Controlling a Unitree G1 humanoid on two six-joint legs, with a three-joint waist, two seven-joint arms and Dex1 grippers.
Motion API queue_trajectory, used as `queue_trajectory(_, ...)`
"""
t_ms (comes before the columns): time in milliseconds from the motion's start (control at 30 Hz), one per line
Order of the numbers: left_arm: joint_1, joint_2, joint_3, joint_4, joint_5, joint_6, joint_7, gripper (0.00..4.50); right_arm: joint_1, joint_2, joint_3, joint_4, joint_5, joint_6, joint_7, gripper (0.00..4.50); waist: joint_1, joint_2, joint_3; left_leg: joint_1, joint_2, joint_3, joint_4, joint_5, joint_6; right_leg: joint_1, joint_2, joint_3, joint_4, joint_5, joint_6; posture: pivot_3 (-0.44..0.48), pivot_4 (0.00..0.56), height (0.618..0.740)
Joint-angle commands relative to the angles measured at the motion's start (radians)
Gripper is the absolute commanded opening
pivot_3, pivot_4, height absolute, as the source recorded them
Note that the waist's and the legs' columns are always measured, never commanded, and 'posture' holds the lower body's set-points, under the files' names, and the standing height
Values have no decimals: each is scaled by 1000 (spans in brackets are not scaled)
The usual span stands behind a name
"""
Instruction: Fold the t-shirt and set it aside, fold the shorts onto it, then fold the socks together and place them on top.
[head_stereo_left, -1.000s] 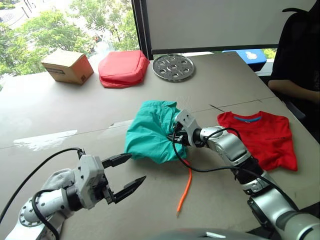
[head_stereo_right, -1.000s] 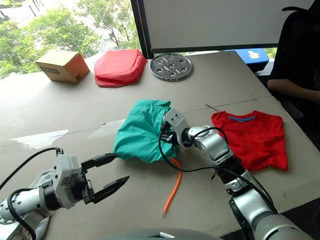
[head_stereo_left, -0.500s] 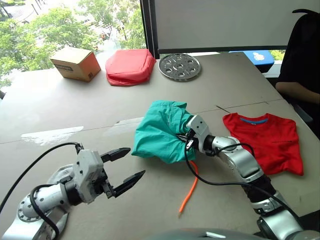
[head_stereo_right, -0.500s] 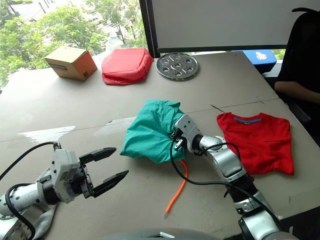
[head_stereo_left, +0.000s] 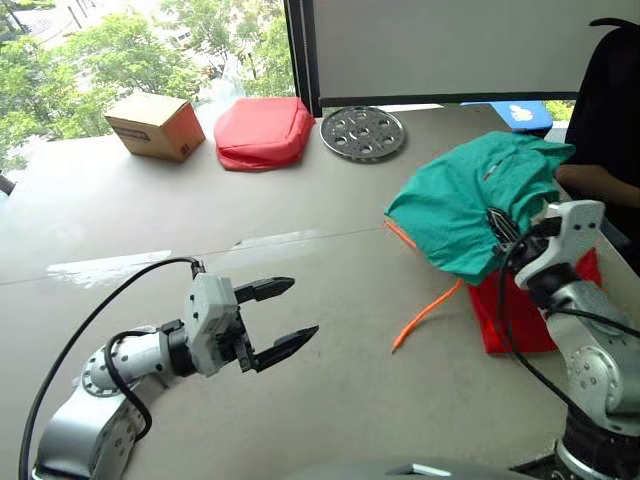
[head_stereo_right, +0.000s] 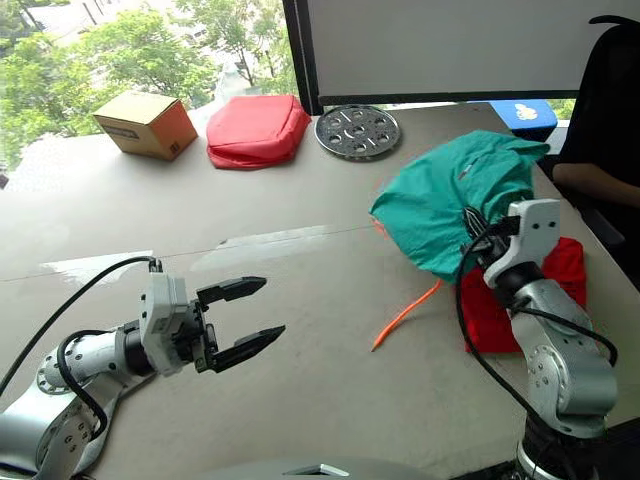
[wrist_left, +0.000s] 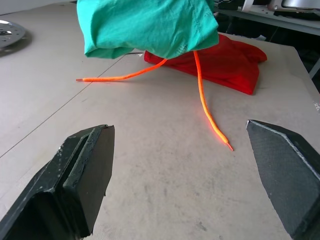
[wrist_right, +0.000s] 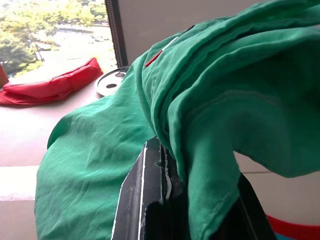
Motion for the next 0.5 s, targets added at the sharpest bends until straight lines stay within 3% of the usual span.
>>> queue_trajectory(33,-37,-1,-26,19,4,-31,-32,4500,62,58,-170,-78,126,54,-96,52,1,1,0,0,0,1,0,0,0,0,0,1,0,0,0,0,150,740)
queue_trajectory(133,-61,5,-43,44,7,-45,-65,4500,187,129,-266,-47,203,88,-141,52,1,1,0,1,1,1,0,0,0,0,0,1,0,-2,4,0,150,740)
queue_trajectory(267,-69,15,-58,50,2,-55,-109,4500,261,123,-252,13,240,138,-151,52,-10,3,2,1,1,2,0,0,0,0,-1,2,0,-2,4,0,150,740)
queue_trajectory(333,-67,21,-65,36,-9,-56,-135,4500,284,89,-231,29,235,154,-145,948,-15,3,2,2,2,4,0,0,0,0,-1,3,0,-2,4,0,150,740)
queue_trajectory(400,-66,27,-69,23,-26,-50,-154,4500,314,50,-228,16,245,157,-128,1512,-13,3,2,2,2,4,0,0,0,0,-1,3,0,-2,4,0,150,740)
queue_trajectory(467,-76,27,-72,17,-49,-32,-160,4500,396,-32,-230,-27,231,124,-56,2690,-8,3,2,2,2,3,-1,0,1,0,-1,2,-1,-3,4,0,150,740)
queue_trajectory(500,-83,26,-75,15,-57,-26,-160,4500,431,-56,-254,-43,248,102,-22,2969,-5,3,2,1,2,3,-1,-1,1,0,-1,2,-1,-3,4,0,150,740)
